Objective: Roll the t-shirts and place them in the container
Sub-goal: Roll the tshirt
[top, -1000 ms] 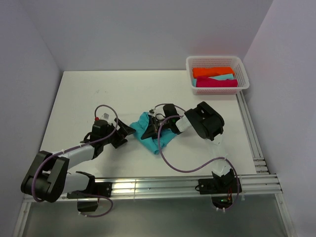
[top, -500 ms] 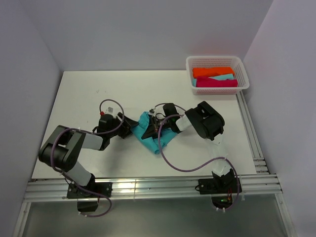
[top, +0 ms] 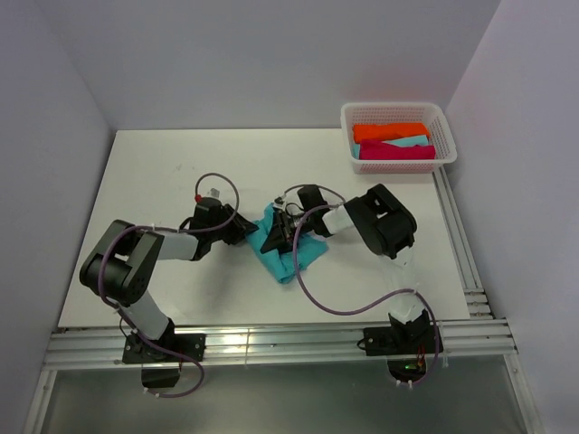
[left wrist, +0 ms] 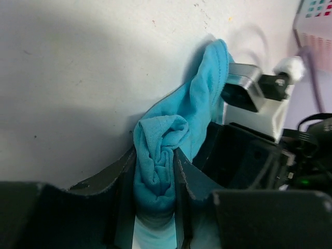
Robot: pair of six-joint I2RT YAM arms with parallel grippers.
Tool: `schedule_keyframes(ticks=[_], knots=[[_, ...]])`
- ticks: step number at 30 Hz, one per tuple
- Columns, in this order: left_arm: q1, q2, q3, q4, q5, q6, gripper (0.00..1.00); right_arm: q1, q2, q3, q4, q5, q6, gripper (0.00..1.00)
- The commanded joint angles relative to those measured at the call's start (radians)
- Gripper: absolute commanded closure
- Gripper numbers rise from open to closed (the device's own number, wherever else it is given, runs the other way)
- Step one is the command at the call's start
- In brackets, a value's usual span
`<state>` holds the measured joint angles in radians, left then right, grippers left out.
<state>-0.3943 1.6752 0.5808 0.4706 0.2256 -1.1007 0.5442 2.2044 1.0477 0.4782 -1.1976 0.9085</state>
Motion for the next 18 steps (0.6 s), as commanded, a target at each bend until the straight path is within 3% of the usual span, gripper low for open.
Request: schedule_keyframes(ticks=[1, 5, 6, 8, 9, 10, 11, 13, 17, 18], knots=[[-0.008, -0.003, 0.074, -0.171, -0.057, 0.077, 0.90, -0.006, -0.070, 0.049, -0.326, 0.101, -0.238, 0.59], [-0.009, 0.009, 0.149, -0.314, -0.074, 0.111, 0.92, -0.006, -0.149, 0.084, -0.519, 0.200, -0.408, 0.45], [-0.008, 0.021, 0.181, -0.347, -0.083, 0.117, 0.92, -0.006, -0.170, 0.084, -0.568, 0.222, -0.428, 0.38], [-0.009, 0.027, 0.200, -0.392, -0.080, 0.125, 0.92, -0.006, -0.239, 0.084, -0.608, 0.291, -0.460, 0.37], [-0.009, 0.032, 0.212, -0.401, -0.080, 0.128, 0.92, -0.006, -0.264, 0.087, -0.654, 0.321, -0.492, 0.30], [-0.011, 0.035, 0.217, -0.411, -0.080, 0.134, 0.92, -0.006, -0.305, 0.092, -0.680, 0.343, -0.508, 0.29], [-0.012, 0.035, 0.223, -0.427, -0.078, 0.137, 0.92, -0.003, -0.327, 0.097, -0.708, 0.399, -0.542, 0.29], [-0.012, 0.038, 0.234, -0.440, -0.075, 0.145, 0.92, 0.005, -0.389, 0.124, -0.803, 0.478, -0.580, 0.18], [-0.015, 0.027, 0.229, -0.437, -0.071, 0.150, 0.92, 0.060, -0.497, 0.155, -0.903, 0.711, -0.641, 0.17], [-0.015, 0.029, 0.225, -0.437, -0.071, 0.150, 0.92, 0.104, -0.524, 0.163, -0.926, 0.845, -0.652, 0.11]])
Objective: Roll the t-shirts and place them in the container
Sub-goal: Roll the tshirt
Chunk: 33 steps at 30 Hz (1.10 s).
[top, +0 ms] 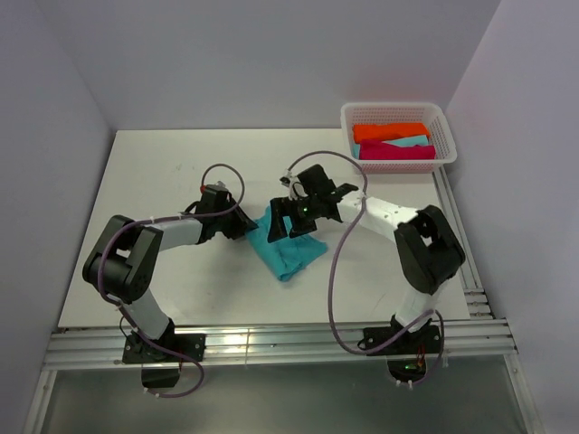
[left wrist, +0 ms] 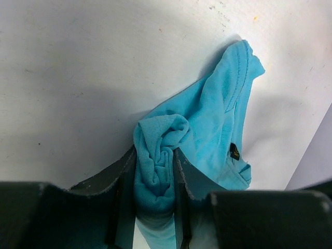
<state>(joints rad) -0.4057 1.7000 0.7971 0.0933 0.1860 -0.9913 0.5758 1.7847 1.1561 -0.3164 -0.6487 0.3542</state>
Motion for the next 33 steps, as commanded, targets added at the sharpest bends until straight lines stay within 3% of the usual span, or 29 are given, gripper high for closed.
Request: schedule_keyframes(ticks=[1, 7, 14, 24, 33], knots=[[-0.004, 0.006, 0.008, -0.058, -0.028, 0.042, 0.92, 0.105, -0.148, 0.062, -0.144, 0.367, -0.113, 0.04], [-0.007, 0.010, -0.010, -0.030, 0.004, 0.039, 0.92, 0.407, -0.196, 0.111, -0.191, 0.858, -0.158, 0.02], [-0.007, 0.007, -0.003, -0.047, 0.033, 0.042, 0.92, 0.657, -0.084, 0.120, -0.179, 1.185, -0.147, 0.10], [-0.005, 0.010, 0.021, -0.072, 0.099, 0.020, 0.92, 0.702, 0.209, 0.300, -0.300, 1.383, -0.132, 0.08], [-0.005, 0.004, 0.007, -0.055, 0.138, -0.006, 0.92, 0.716, 0.275, 0.307, -0.371, 1.503, -0.061, 0.07]])
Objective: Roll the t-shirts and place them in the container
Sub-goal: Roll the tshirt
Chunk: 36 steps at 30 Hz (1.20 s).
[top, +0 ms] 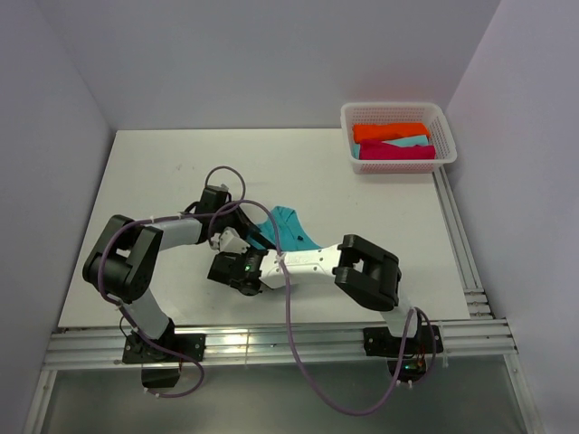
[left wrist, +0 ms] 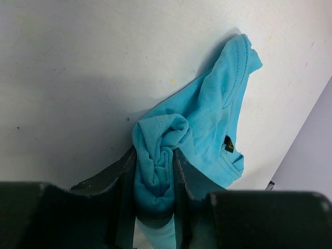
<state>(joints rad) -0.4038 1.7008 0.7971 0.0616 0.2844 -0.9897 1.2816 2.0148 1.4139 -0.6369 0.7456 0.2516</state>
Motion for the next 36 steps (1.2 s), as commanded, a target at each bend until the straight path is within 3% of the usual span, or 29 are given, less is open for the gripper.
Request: schedule_keyframes(ticks=[1, 5, 10, 16, 18, 19, 22, 25, 30, 31, 36], knots=[[-0.006, 0.002, 0.005, -0.020, 0.042, -0.009, 0.92, 0.010, 0.048, 0.048, -0.046, 0.110, 0.040, 0.07], [-0.006, -0.003, -0.001, -0.020, 0.045, -0.010, 0.92, 0.013, 0.053, 0.031, -0.014, 0.132, 0.028, 0.15], [-0.004, -0.001, -0.016, -0.008, 0.053, -0.024, 0.92, 0.025, 0.079, 0.048, -0.003, 0.164, 0.015, 0.16], [-0.004, -0.001, -0.025, 0.012, 0.065, -0.046, 0.92, 0.028, 0.131, 0.069, -0.041, 0.207, 0.040, 0.38], [0.000, -0.001, -0.033, 0.018, 0.070, -0.058, 0.92, 0.028, 0.121, 0.045, -0.035, 0.199, 0.051, 0.54], [0.000, -0.003, -0.036, 0.020, 0.070, -0.059, 0.92, 0.028, 0.116, 0.028, -0.032, 0.189, 0.069, 0.71], [0.003, -0.010, -0.036, 0.017, 0.067, -0.066, 0.91, 0.024, 0.076, -0.015, -0.009, 0.131, 0.100, 1.00], [0.005, -0.024, -0.044, 0.021, 0.064, -0.063, 0.88, -0.002, 0.000, -0.084, 0.063, 0.049, 0.106, 1.00], [0.014, -0.081, -0.071, 0.038, 0.052, -0.052, 0.65, -0.085, -0.191, -0.216, 0.245, -0.221, 0.109, 1.00], [0.017, -0.098, -0.085, 0.044, 0.053, -0.053, 0.56, -0.103, -0.221, -0.272, 0.278, -0.267, 0.115, 1.00], [0.054, -0.159, -0.131, 0.110, 0.090, -0.041, 0.31, -0.290, -0.413, -0.516, 0.560, -0.666, 0.178, 1.00]])
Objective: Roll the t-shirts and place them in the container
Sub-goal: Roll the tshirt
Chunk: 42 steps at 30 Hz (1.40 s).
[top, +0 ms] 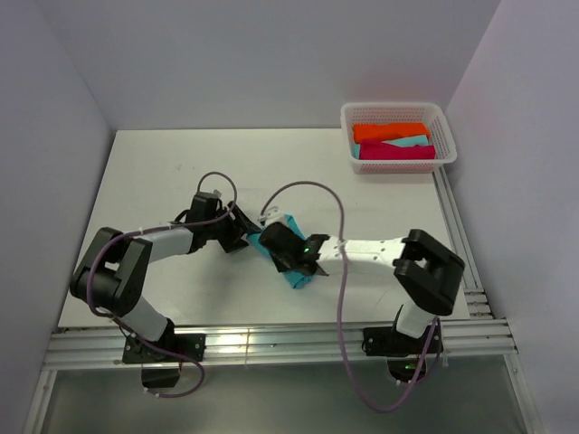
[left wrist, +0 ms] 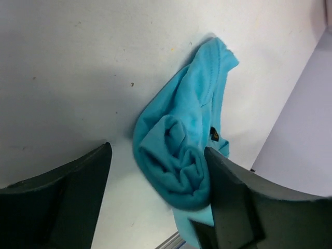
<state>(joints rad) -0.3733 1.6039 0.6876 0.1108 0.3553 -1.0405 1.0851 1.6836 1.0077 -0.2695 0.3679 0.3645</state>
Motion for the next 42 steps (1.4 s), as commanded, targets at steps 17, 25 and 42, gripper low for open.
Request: schedule_keyframes(ticks=[17, 25, 42], knots=[[-0.024, -0.185, -0.198, 0.314, 0.034, 0.034, 0.10, -0.557, 0.165, -0.346, 0.829, -1.203, 0.361, 1.00], [-0.072, -0.075, -0.221, 0.477, -0.027, -0.009, 0.11, -0.583, 0.260, -0.281, 0.767, -1.304, 0.320, 1.00], [-0.104, 0.093, -0.137, 0.508, -0.173, -0.015, 0.76, -0.594, 0.294, -0.242, 0.690, -1.351, 0.272, 1.00]])
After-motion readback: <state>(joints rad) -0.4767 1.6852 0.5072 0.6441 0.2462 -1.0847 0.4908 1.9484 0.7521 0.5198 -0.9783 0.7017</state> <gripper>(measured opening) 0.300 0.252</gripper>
